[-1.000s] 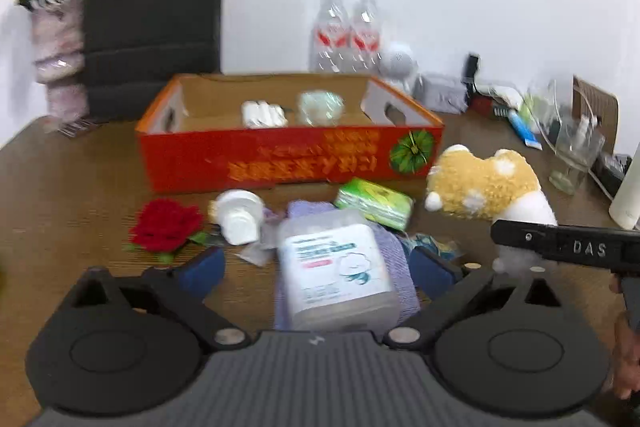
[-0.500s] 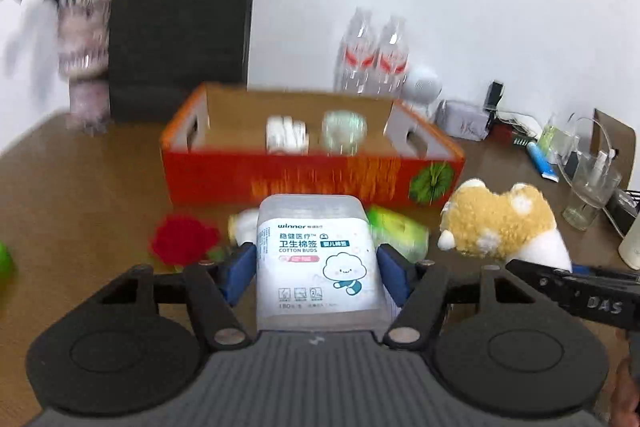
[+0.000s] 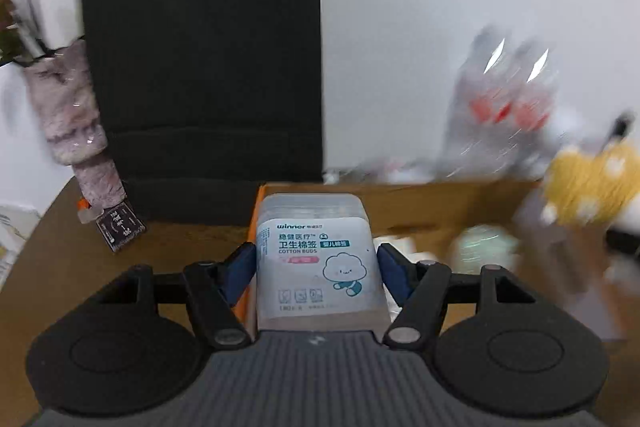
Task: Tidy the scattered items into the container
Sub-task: 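Open both tools over the box to drop the tub and sheep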
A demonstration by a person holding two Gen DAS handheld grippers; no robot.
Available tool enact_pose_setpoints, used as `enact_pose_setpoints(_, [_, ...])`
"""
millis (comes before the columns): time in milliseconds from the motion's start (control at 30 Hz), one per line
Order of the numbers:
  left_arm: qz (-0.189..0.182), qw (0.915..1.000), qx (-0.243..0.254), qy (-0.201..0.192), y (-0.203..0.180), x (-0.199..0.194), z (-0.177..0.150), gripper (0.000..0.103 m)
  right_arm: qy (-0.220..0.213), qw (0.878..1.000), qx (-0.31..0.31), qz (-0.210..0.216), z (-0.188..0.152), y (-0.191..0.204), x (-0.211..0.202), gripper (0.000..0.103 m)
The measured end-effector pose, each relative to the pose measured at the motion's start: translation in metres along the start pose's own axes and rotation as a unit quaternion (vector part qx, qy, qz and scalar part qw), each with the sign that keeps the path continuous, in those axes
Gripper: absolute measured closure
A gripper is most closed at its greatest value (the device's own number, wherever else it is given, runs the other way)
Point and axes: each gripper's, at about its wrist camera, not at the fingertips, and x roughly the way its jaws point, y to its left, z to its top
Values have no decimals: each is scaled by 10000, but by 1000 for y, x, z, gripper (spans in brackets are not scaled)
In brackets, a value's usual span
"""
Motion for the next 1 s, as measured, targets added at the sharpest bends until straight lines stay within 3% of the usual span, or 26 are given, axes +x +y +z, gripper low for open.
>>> enact_pose_setpoints(133, [115,9986,-23,519,-6,53,0,35,384,9953,-583,-669,1,27,71,56])
enact_pose_setpoints(267, [-58,9987,15,505,-12,70,-6,34,577,9815,-1493,-1053,-13,60,110,56])
enact_pose_setpoints(333, [-30,9989,38,474,-15,73,-7,35,653,9846,-1409,-798,-16,63,117,56])
enact_pose_setpoints(400, [35,9988,90,480,-17,76,-5,24,767,9902,-1050,-517,-12,55,124,54])
enact_pose_setpoints(467, [40,9986,92,526,-16,76,-2,13,1034,9938,-402,64,-6,36,131,43])
enact_pose_setpoints(533, [-3,9988,125,464,-17,71,-1,6,1198,9916,16,492,-1,19,130,21])
enact_pose_setpoints(567, [29,9989,165,431,-17,67,0,6,1217,9907,135,587,1,14,126,18])
enact_pose_setpoints(767, [117,9993,-1,369,-5,26,12,0,1309,9855,622,887,26,-4,84,17])
enact_pose_setpoints(933, [353,9973,-117,635,6,-20,20,0,1405,9800,959,1031,37,-17,42,16])
enact_pose_setpoints(1000, [243,9972,-63,701,8,-42,15,0,1490,9776,996,1102,35,-17,26,15])
